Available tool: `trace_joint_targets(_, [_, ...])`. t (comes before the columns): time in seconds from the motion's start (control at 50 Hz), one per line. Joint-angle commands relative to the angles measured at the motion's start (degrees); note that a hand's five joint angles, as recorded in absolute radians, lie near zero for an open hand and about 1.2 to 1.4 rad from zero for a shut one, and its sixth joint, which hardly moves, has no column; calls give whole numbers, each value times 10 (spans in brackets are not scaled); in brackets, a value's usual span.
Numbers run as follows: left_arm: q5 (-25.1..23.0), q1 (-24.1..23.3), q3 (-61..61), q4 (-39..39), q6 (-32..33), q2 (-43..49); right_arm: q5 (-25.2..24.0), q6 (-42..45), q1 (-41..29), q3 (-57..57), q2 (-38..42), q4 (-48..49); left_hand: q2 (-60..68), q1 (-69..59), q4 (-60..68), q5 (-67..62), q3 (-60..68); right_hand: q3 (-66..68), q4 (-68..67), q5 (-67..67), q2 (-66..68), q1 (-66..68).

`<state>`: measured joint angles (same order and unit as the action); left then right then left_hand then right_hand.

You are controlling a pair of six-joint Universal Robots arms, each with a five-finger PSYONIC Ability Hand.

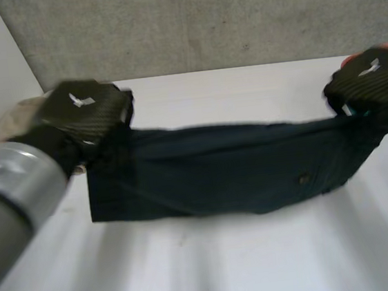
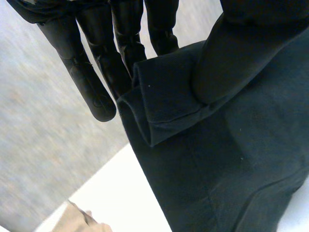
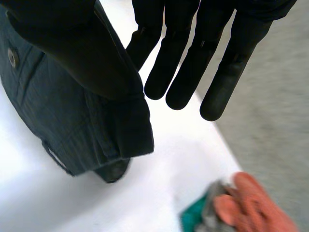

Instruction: Fold the laundry.

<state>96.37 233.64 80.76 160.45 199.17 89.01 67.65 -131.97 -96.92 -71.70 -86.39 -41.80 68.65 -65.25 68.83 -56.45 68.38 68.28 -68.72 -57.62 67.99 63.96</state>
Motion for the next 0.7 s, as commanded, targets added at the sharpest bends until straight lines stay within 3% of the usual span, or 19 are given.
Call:
trace_joint_targets(0.02, [7,2,-57,56,8,177,60,4,-66,25,139,32,114,-148,112,-136,116,117,-113,-124,120,160])
trace_joint_targets(0.12, [15,7,-174,100,60,297,119,2,-81,81,230,126,114,-148,112,-136,116,117,-113,-124,120,160])
trace_joint_targets(0.26, [25,19,-332,198,145,363,154,-5,-99,175,276,316,114,-148,112,-136,116,117,-113,-124,120,160])
trace_joint_targets(0.3, [25,21,-382,266,167,375,154,-17,-103,194,276,382,114,-148,112,-136,116,117,-113,-124,120,160])
trace_joint_targets(0.4, [29,25,-440,424,196,369,163,-95,-105,208,248,653,114,-148,112,-136,116,117,-113,-124,120,160])
trace_joint_targets(0.42, [27,29,-444,472,200,362,164,-108,-105,207,243,685,114,-148,112,-136,116,117,-113,-124,120,160])
trace_joint_targets(0.48, [25,35,-447,521,195,340,169,-141,-105,209,234,760,114,-148,112,-136,116,117,-113,-124,120,160])
trace_joint_targets(0.7, [24,44,-324,471,142,312,159,-164,-111,172,247,737,114,-148,112,-136,116,117,-113,-124,120,160])
